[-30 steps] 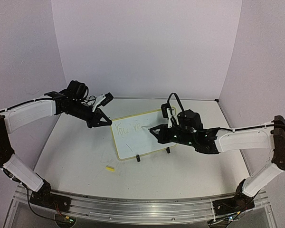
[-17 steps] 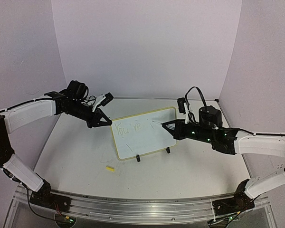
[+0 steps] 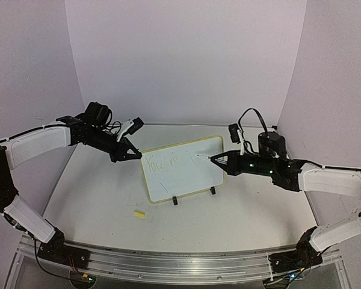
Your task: Write a sentence on the whiteboard
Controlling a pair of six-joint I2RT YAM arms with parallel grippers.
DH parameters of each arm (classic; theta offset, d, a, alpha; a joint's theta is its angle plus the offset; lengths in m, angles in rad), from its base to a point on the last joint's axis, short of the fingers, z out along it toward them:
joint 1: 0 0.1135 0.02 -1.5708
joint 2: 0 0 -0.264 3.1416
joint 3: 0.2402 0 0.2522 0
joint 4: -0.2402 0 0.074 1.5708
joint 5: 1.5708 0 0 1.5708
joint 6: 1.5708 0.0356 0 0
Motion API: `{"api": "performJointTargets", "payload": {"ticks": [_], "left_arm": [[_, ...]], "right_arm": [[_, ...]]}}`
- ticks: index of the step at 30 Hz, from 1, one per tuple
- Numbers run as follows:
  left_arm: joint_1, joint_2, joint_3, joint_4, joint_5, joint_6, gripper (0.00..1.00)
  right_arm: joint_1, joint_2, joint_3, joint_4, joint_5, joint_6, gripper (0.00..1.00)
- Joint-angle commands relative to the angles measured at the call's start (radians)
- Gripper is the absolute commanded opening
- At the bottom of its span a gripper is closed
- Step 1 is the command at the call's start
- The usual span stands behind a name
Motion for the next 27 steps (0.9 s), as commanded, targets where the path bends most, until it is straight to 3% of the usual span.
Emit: {"api": "performJointTargets", "payload": {"ticks": [1,27], "left_arm": [[-0.002,-0.01,-0.002,-0.006,-0.033,0.027,0.0],[-0.003,-0.002,0.002,-0.009,-0.036,0.031,0.0]], "right_arm": [[-0.001,0.034,0.023,0.048,-0.007,-0.018,0.0],[-0.002,0.202,0.125,0.112,0.032,0.022,0.0]]}}
